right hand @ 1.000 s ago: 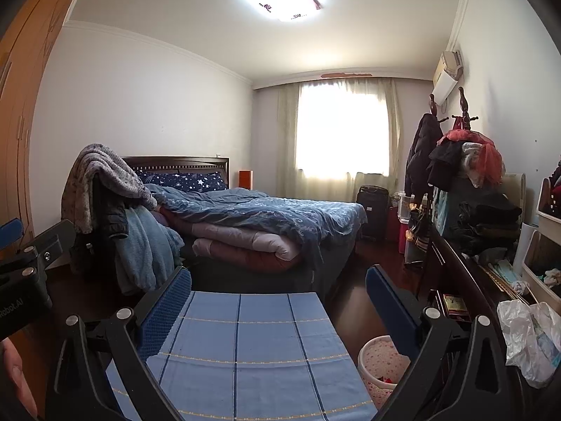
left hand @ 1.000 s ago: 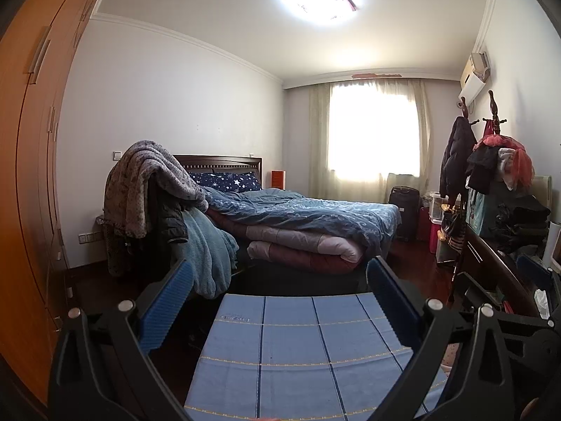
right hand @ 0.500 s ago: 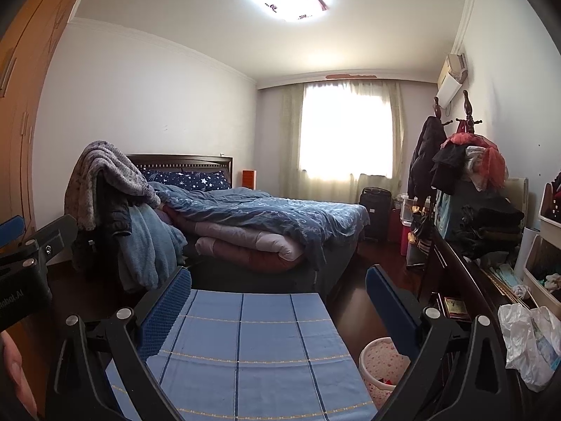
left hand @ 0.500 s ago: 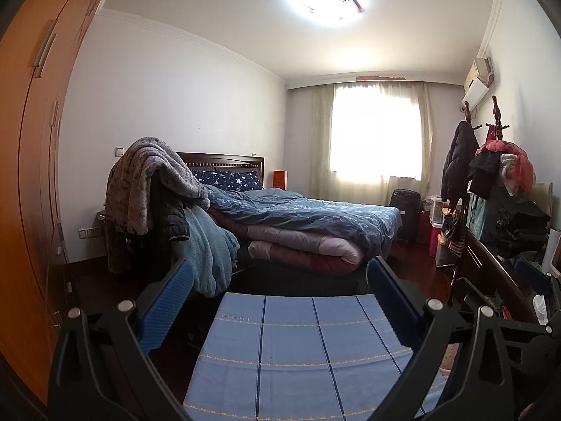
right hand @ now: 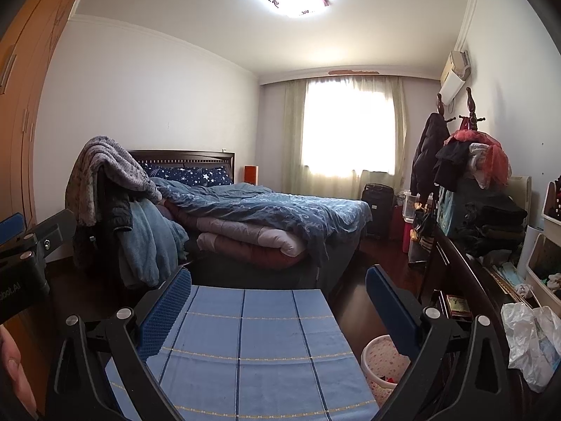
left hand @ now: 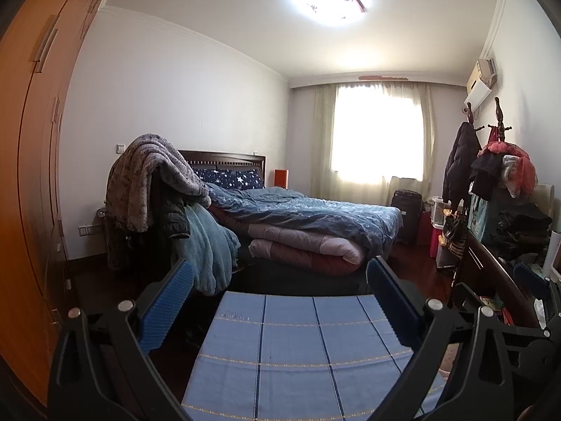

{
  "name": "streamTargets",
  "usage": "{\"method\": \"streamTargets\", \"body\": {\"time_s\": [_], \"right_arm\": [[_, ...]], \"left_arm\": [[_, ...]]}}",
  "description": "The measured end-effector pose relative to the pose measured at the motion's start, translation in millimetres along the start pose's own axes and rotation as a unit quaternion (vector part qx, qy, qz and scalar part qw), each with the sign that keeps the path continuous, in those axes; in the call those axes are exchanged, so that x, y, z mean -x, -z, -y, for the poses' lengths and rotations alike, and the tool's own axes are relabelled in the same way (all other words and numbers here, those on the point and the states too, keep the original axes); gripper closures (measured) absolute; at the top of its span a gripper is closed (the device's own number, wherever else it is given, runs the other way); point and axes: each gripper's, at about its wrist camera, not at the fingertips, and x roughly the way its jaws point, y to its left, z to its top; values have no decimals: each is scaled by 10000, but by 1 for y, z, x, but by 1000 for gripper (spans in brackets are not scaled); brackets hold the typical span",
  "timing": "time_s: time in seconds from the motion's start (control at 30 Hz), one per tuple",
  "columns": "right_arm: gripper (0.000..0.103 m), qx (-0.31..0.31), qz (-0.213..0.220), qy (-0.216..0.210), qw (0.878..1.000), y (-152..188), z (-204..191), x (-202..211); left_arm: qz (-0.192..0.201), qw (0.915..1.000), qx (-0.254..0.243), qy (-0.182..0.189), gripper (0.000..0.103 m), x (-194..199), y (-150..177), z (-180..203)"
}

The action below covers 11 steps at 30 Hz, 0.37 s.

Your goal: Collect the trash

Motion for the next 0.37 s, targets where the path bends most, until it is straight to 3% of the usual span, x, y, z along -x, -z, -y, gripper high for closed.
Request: {"method": "streamTargets", "body": {"time_s": [0.37], "right_arm": [[4,-12,-52,-6,10000,5,2,-5]], "left_arm": [[-37,10000,5,1,4,-3,1,2]]}}
